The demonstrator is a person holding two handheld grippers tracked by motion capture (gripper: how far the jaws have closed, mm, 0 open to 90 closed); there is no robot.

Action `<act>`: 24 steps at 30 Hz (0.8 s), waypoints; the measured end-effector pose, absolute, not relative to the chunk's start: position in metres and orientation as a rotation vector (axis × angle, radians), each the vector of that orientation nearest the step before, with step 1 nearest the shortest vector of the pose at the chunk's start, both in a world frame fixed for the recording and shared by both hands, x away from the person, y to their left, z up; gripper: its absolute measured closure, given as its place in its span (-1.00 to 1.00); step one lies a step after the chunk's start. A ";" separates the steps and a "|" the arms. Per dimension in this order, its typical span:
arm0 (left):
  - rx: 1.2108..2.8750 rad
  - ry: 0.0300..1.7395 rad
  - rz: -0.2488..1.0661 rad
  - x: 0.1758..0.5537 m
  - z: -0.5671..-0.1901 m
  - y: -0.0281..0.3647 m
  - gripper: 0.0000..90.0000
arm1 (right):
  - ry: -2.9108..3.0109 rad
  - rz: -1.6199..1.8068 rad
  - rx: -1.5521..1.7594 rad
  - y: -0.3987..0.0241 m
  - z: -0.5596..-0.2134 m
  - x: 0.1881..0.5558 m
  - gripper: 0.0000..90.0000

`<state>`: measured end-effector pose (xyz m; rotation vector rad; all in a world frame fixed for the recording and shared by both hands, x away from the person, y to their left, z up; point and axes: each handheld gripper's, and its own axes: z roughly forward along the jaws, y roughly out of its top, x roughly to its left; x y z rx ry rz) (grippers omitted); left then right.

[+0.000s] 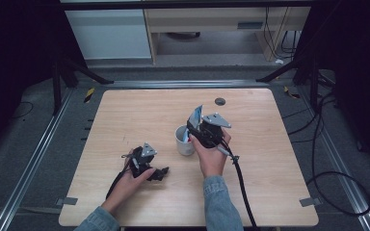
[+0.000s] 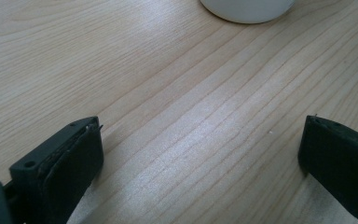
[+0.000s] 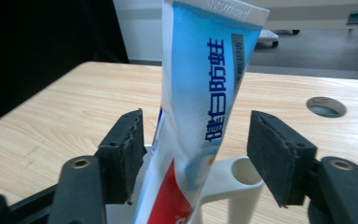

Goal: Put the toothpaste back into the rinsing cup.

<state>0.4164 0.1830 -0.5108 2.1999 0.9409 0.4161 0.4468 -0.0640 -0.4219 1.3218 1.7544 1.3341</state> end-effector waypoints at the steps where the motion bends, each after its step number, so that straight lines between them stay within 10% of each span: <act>1: 2.200 0.941 0.416 0.416 -0.511 0.183 -1.00 | 1.756 1.313 1.311 -0.064 -0.420 0.446 -0.24; 24: 2.196 0.942 0.419 0.416 -0.511 0.183 -1.00 | 1.850 1.123 1.285 -0.063 -0.405 0.443 -0.72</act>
